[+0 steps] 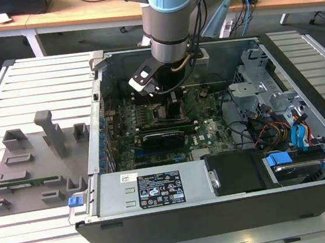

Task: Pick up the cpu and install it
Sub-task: 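Place the cpu into insertion slot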

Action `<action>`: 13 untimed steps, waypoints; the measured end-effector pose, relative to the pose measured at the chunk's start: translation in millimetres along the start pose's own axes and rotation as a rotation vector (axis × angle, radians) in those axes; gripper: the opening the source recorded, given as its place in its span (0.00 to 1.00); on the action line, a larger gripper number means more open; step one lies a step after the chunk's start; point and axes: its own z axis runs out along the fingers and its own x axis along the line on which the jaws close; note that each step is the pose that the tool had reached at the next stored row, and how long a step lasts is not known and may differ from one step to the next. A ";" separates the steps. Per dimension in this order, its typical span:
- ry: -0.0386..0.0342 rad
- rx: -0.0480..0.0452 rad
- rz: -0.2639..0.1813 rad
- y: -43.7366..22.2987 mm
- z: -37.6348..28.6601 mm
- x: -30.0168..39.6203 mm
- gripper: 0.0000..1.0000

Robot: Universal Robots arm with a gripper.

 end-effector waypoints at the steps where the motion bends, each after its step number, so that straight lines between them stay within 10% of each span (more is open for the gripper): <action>1: -0.0001 0.0000 0.000 -0.1 -0.6 -0.1 0.62; 13: 0.0004 -0.0002 -0.009 0.1 -5.7 -0.1 0.62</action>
